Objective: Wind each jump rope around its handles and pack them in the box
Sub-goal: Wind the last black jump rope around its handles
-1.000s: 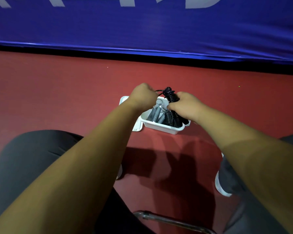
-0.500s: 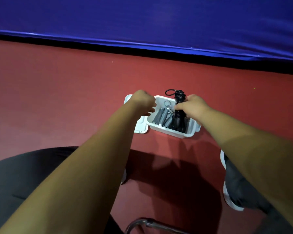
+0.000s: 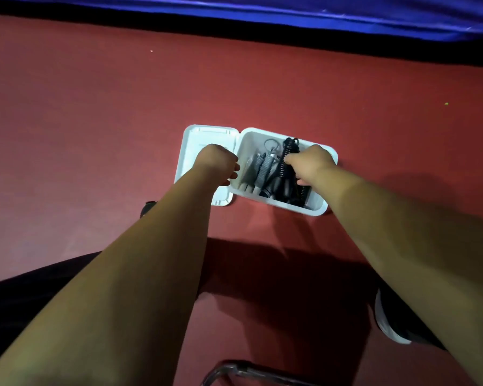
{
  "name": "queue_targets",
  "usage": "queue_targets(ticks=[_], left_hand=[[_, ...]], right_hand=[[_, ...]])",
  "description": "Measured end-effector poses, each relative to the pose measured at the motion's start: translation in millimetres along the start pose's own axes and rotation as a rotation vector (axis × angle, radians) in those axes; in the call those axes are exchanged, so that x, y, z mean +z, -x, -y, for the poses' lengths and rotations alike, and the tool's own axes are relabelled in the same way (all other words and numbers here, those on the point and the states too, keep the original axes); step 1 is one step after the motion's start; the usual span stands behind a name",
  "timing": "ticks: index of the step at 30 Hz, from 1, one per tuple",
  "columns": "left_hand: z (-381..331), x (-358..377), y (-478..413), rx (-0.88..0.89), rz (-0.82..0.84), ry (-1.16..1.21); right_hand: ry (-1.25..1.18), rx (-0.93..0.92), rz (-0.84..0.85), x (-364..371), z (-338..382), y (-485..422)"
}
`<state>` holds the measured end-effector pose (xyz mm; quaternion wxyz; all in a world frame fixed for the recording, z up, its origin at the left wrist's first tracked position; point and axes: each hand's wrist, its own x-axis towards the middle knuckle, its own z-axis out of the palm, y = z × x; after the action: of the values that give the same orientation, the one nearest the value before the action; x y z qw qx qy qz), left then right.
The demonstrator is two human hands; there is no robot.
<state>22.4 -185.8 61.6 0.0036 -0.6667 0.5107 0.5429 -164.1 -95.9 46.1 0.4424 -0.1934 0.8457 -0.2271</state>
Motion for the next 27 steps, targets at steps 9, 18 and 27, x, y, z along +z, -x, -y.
queue_targets(ticks=[9, 18, 27], left_hand=[[30.8, 8.7, -19.9, 0.016, -0.060, 0.069], [49.7, 13.7, -9.1, 0.073, -0.133, 0.075], [107.3, 6.8, -18.1, 0.058, -0.127, -0.557]], right_hand=[[0.013, 0.044, 0.113, 19.3, -29.3, -17.4], [0.047, -0.138, 0.080, 36.1, -29.0, 8.0], [-0.029, -0.246, 0.210, 84.5, -32.5, 24.9]])
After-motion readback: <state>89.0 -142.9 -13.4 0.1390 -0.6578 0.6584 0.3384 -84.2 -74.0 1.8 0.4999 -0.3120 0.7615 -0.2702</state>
